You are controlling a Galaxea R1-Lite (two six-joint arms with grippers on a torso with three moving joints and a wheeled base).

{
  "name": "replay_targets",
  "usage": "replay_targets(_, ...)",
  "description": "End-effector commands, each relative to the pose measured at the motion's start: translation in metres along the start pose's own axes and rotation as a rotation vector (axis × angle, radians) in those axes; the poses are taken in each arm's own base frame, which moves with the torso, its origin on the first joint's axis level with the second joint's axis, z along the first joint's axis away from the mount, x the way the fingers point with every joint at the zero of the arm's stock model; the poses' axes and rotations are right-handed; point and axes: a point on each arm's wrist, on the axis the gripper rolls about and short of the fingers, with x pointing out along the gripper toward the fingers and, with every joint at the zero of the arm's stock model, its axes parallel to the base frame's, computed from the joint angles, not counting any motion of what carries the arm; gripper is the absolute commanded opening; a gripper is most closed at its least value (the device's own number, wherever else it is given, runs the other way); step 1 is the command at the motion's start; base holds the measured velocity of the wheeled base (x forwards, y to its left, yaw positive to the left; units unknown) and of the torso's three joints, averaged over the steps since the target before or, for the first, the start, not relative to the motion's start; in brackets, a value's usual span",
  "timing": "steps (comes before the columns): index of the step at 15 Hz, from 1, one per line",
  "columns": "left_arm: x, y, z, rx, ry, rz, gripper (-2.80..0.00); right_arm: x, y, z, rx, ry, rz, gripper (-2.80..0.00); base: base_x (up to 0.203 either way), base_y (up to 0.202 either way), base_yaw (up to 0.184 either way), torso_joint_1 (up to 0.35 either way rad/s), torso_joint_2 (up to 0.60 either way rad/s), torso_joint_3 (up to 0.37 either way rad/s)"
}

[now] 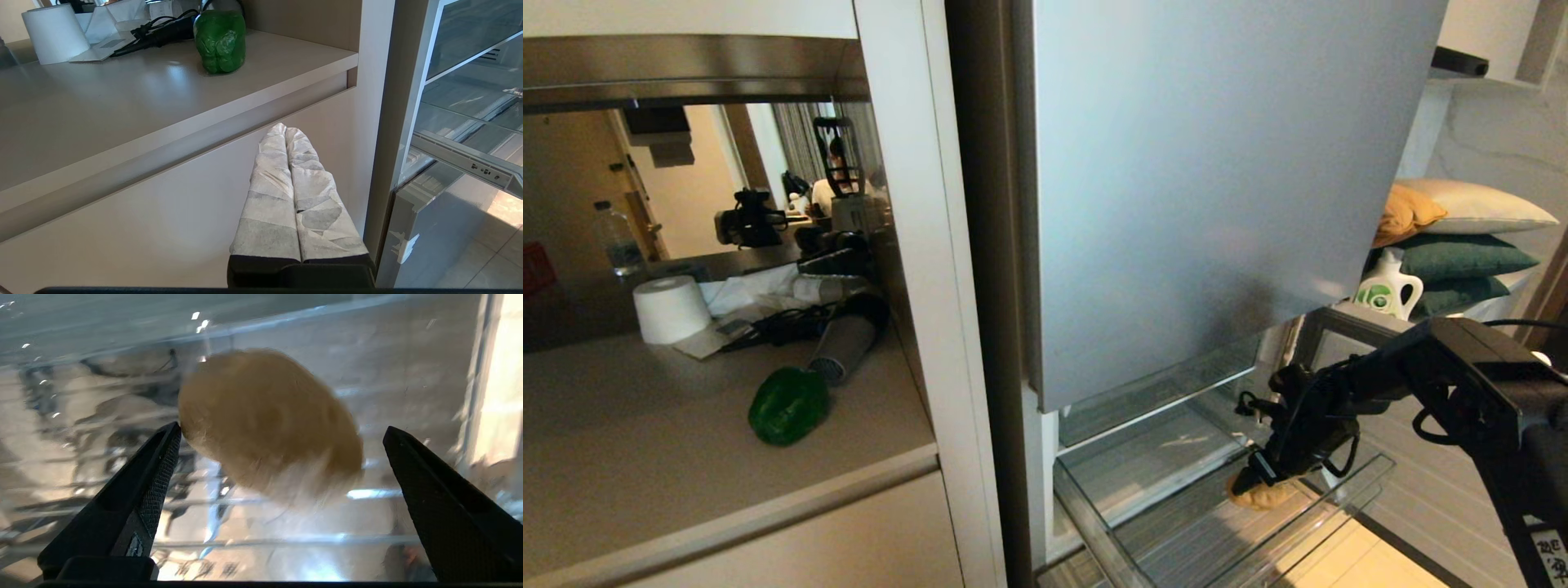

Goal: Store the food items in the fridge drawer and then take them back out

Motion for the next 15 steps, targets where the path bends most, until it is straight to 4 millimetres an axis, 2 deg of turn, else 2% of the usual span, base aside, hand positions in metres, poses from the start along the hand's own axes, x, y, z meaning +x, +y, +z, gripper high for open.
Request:
replay_targets(1,0.0007,-0.0004,-0.0029,0.001,0.010,-0.001,-2.80,0.0086,-0.0001,-0.0019,-0.011,-0.002,-0.015,0.00,0.000,0.000,0.000,0.000,0.00,0.000)
replay_targets(10,0.0007,-0.0004,-0.0029,0.001,0.010,-0.001,-2.80,0.0105,0.0024,-0.0108,-0.009,0.029,-0.005,0.00,0.000,0.000,0.000,0.000,0.00,0.000)
replay_targets(15,0.0007,-0.0004,-0.0029,-0.001,0.010,-0.002,-2.80,0.0115,0.0015,-0.0088,-0.011,0.023,-0.009,0.00,0.000,0.000,0.000,0.000,0.00,0.000)
